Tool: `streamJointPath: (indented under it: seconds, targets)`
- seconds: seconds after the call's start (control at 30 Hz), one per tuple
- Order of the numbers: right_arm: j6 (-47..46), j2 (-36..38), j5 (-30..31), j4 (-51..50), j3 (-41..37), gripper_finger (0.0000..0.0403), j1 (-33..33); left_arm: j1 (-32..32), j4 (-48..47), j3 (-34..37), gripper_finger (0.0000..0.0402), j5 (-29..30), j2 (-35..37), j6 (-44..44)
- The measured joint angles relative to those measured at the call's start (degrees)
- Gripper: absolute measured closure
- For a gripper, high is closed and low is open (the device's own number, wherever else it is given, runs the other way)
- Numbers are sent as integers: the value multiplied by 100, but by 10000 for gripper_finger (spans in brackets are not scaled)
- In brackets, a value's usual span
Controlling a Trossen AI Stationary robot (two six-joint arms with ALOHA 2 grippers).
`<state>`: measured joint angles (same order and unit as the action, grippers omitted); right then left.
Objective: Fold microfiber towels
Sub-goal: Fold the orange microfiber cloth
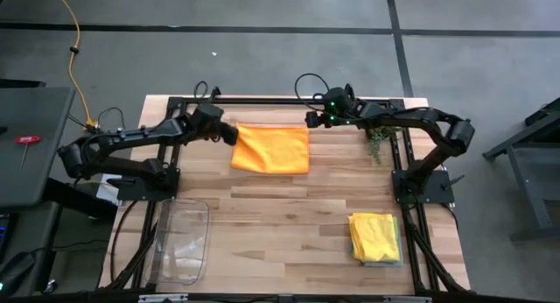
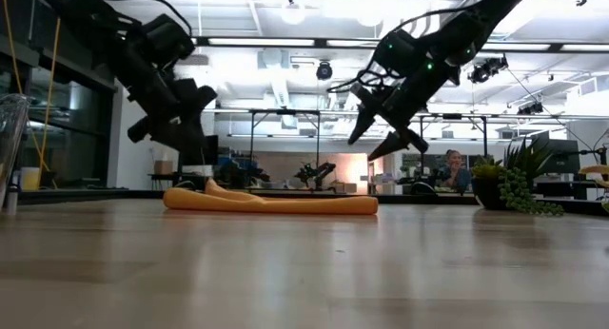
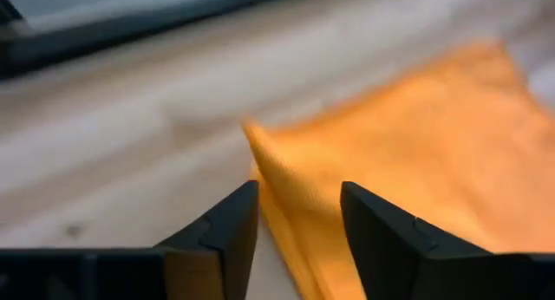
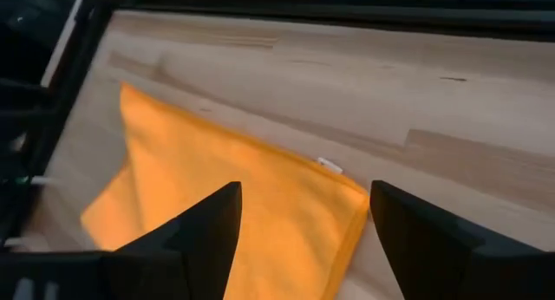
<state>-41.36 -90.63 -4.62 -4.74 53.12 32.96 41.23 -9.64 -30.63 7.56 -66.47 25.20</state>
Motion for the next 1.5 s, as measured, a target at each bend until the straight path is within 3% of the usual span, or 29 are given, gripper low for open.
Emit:
streamJointPath:
  seconds: [0.1, 0.27, 0.57, 0.7, 0.87, 1.0, 1.2, 1.23, 1.37, 1.5]
  targets:
    - [91, 35, -20, -13, 0, 155, -71, -327, -232, 2, 285, -43, -179, -34]
    - [93, -1, 6, -42, 0, 155, -167, -904, -112, 2, 388, -45, -647, 109]
    - [-20, -2, -174, -42, 0, 155, -187, -1329, -171, -4, 400, 47, -1679, 574]
    - [-18, -11, -731, -74, 2, 155, -270, -1478, -152, -14, 401, 164, -1742, 613]
    - [68, -287, -779, -243, 4, 163, -655, -1549, -174, 0, 401, 228, -1686, 613]
    - [-38, -668, -767, 111, 4, 214, -1055, -1548, -174, 0, 401, 200, -1683, 613]
    - [-166, -1062, -344, 325, 4, 376, -1390, -1548, -179, 0, 401, 198, -1683, 613]
    - [-152, -1107, -249, 317, 4, 388, -1432, -1548, -186, 0, 401, 194, -1683, 613]
    - [-304, -1225, -135, 187, 4, 376, -1514, -1548, -242, 0, 401, 193, -1679, 611]
    - [-233, -1248, 49, -78, 4, 397, -1509, -1548, -468, -14, 401, 176, -1666, 611]
